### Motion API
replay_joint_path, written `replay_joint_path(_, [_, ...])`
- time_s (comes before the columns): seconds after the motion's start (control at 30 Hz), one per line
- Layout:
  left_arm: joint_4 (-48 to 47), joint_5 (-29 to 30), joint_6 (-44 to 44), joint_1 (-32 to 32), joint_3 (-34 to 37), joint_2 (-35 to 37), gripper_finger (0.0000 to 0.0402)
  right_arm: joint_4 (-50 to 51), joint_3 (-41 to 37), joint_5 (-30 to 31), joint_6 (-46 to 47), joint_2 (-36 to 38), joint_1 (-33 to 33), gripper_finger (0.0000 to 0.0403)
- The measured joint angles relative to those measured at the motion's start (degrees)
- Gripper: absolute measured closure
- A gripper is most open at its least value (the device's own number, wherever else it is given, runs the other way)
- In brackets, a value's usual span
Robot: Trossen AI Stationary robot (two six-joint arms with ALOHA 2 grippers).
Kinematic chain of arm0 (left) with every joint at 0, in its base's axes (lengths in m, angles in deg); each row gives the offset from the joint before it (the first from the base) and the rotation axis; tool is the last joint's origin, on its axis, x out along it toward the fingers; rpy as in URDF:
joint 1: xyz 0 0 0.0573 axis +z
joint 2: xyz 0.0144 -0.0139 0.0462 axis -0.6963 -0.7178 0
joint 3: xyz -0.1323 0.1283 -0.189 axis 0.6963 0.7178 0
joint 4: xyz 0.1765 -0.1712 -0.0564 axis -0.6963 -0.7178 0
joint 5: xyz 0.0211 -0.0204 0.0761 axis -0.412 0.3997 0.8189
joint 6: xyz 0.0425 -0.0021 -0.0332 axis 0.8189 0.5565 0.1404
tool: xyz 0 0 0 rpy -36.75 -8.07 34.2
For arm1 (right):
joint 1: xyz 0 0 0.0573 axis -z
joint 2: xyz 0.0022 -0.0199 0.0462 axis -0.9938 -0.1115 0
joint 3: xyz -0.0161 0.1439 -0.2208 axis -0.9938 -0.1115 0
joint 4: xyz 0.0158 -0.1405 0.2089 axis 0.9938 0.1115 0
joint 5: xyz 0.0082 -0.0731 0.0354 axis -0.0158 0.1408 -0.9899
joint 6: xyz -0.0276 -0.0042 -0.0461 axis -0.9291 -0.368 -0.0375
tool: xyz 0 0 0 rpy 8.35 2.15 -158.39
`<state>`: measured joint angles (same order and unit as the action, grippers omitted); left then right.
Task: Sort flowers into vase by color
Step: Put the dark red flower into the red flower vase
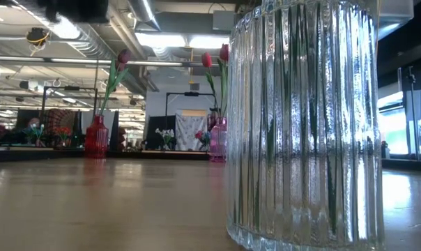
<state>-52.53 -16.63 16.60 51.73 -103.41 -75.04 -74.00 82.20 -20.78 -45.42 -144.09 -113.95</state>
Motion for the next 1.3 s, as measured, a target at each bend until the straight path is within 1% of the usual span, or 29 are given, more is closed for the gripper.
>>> replay_joint_path(0.07, [5.6, 0.2, 0.0, 4.2, 3.4, 0.9, 0.0395, 0.5, 0.0, 0.0, 0.6, 0.0, 0.0, 0.0136])
replay_joint_path(0.13, [13.6, -0.1, 0.1, 9.0, 6.7, 0.8, 0.0395, 0.4, 0.0, 0.0, 0.6, 0.0, 0.0, 0.0138])
replay_joint_path(0.2, [20.5, -0.2, 0.0, 14.2, 9.7, -0.3, 0.0395, 0.4, 0.0, 0.0, 0.6, 0.0, 0.0, 0.0138])
replay_joint_path(0.27, [25.5, -0.9, -0.7, 19.5, 12.0, -2.2, 0.0395, 0.4, 0.0, 0.0, 0.6, 0.0, 0.0, 0.0139])
replay_joint_path(0.37, [27.4, -4.4, -4.9, 26.2, 12.8, -6.0, 0.0395, 1.3, 0.0, -0.5, 0.5, 0.0, 0.0, 0.0139])
replay_joint_path(0.5, [29.8, -10.3, -9.9, 32.3, 12.8, -13.2, 0.0395, 1.7, 0.0, -0.5, 0.5, 0.0, 0.0, 0.0139])
replay_joint_path(0.6, [33.5, -10.8, -10.5, 35.7, 12.8, -18.8, 0.0395, 2.7, 0.0, -0.5, 0.5, 0.0, 0.0, 0.0139])
replay_joint_path(0.7, [36.0, -11.0, -10.6, 37.7, 12.8, -22.5, 0.0395, 4.3, 0.0, -0.5, 1.2, 0.0, 0.0, 0.0139])
replay_joint_path(0.77, [37.3, -12.2, -10.6, 37.9, 12.7, -23.4, 0.0395, 5.0, 0.0, -0.5, 1.8, 0.0, 0.0, 0.0139])
replay_joint_path(0.83, [37.5, -12.6, -10.4, 37.2, 12.0, -23.5, 0.0395, 5.2, 0.0, -0.5, 1.8, 0.0, 0.0, 0.0139])
replay_joint_path(1.0, [37.6, -11.2, -4.9, 35.6, 10.0, -23.5, 0.0395, 5.3, 0.0, -0.5, 2.0, 0.0, 0.0, 0.0139])
replay_joint_path(1.13, [36.9, -10.4, -4.7, 36.4, 9.9, -23.5, 0.0395, 5.4, 0.0, -0.5, 3.6, 0.0, 0.0, 0.0139])
replay_joint_path(1.3, [37.4, -10.4, -2.9, 34.7, 9.4, -23.5, 0.0395, 5.4, 0.0, -0.5, 3.7, 0.0, 0.0, 0.0139])
